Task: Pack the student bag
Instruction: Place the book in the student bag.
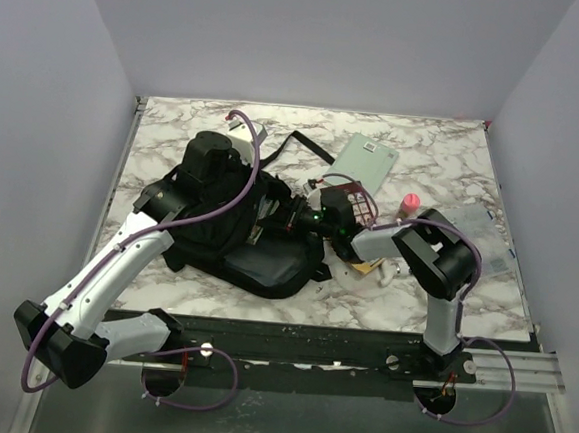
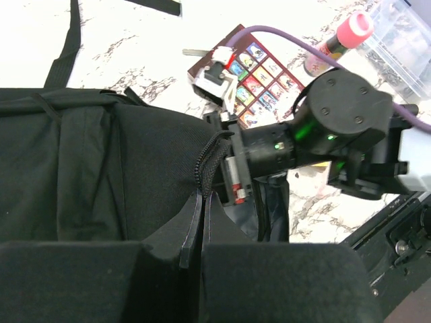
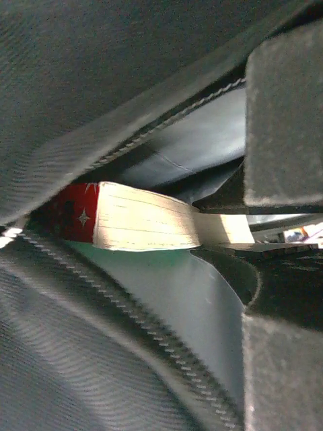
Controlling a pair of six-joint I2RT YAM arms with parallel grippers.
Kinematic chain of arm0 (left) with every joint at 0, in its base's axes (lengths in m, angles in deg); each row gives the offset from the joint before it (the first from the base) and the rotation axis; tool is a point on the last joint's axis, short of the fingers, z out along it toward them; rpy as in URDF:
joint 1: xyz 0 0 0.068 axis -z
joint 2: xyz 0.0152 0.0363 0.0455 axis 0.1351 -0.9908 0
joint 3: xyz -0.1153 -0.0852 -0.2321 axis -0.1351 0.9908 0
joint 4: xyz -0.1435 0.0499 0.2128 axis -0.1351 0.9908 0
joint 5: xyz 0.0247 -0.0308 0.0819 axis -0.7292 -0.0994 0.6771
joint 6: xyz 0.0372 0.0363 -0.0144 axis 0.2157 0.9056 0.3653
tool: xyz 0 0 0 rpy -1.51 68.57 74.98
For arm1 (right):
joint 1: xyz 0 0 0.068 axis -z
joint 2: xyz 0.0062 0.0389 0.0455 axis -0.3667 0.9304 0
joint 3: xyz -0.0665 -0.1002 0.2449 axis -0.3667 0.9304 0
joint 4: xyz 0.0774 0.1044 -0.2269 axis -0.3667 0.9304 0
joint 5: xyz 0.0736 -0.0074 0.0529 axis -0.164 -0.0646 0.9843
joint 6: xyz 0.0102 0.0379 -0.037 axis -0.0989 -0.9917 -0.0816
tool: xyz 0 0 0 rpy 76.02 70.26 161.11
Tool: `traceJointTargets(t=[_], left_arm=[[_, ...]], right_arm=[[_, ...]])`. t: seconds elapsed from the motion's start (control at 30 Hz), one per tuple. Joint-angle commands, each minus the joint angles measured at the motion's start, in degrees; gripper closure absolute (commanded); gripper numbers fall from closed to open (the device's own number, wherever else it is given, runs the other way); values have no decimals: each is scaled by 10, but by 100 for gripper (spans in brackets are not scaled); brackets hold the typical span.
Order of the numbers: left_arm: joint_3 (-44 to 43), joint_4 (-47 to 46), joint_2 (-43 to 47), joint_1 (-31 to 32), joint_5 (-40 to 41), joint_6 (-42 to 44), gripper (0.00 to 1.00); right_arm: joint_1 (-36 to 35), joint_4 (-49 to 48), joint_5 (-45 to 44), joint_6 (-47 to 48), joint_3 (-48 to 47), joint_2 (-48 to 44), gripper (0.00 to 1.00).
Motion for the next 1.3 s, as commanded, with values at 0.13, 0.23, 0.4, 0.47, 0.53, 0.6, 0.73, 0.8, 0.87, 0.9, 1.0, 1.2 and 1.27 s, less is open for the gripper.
traceJointTargets(t=[0.13,0.23,0.4,0.47,0.53,0.6,0.73,0.8,0.87,0.9,1.0,1.2,1.27], left_arm=[[10,-45,2,-1,-32,-8,100],[12,-45,-1,-1,-23,-9,100],[19,-45,2,-1,-15,-7,100],[24,-44,5,-2,-6,-7,100],[27,-44,7,-2,-5,-8,100],[29,-44,5,-2,-4,-9,100],[29,-43,-1,-2,-1,-6,100],[31,-43,2,-2,3,-6,100],[32,-43,4,-2,7,-2,100],[32,-43,5,-3,9,-1,100],[34,-43,5,-10,6,-3,100],[37,-37,8,-12,-5,-3,100],[41,-37,13,-13,2,1,100]], right_arm=[[-33,-129,-88,-6,-67,73,100],[-37,-95,-108,10,-78,87,99],[-40,-68,-107,23,-84,106,74],[-43,-73,-117,30,-74,111,76],[-48,-62,-126,42,-78,121,77],[-54,-58,-130,51,-90,133,77],[-60,-37,-150,63,-116,146,76],[-60,-16,-157,66,-117,140,69],[-60,9,-172,80,-101,113,59],[-60,24,-181,90,-92,100,55],[-60,56,-190,113,-62,55,44],[-60,110,-187,150,5,-34,37],[-60,144,-183,167,32,-72,36]])
